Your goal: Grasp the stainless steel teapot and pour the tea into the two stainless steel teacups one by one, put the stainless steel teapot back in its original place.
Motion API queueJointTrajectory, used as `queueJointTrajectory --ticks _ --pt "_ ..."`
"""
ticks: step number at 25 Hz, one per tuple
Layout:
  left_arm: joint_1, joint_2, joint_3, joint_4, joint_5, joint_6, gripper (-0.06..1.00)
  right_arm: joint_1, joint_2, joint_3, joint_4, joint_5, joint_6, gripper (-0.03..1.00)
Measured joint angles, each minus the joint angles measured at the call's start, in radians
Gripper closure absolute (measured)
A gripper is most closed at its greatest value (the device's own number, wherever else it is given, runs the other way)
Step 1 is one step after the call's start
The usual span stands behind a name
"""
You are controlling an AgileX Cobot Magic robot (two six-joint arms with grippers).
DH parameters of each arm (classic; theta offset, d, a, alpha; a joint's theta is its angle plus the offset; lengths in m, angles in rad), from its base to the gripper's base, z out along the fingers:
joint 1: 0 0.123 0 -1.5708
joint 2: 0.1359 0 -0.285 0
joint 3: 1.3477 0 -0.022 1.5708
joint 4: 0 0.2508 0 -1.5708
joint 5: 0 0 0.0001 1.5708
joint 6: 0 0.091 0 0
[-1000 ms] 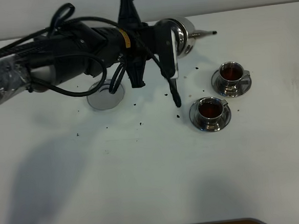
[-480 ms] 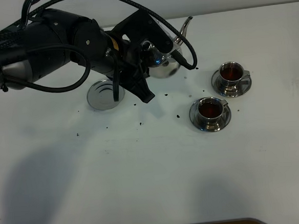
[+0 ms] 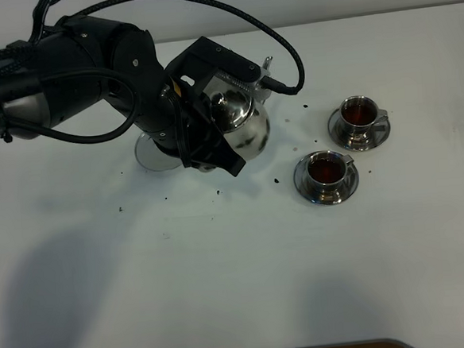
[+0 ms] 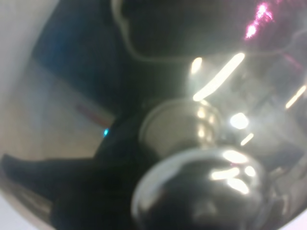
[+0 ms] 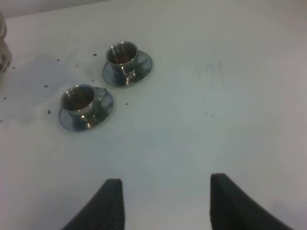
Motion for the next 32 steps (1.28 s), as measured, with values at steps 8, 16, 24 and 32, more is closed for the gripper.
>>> queueJointTrajectory --ticks 8,16,24,32 --pt "0.000 0.060 -0.001 -0.076 0.032 -0.017 0.70 0.000 0.000 0.000 0.000 0.000 0.000 0.55" --pt "-0.029 0.089 -0.002 -0.005 0.010 -0.018 0.70 0.000 0.000 0.000 0.000 0.000 0.000 0.55" --pt "-0.054 0.130 -0.002 0.033 0.029 -0.018 0.70 0.000 0.000 0.000 0.000 0.000 0.000 0.55" --pt "-0.053 0.115 -0.002 0.071 0.047 -0.063 0.70 0.000 0.000 0.000 0.000 0.000 0.000 0.55"
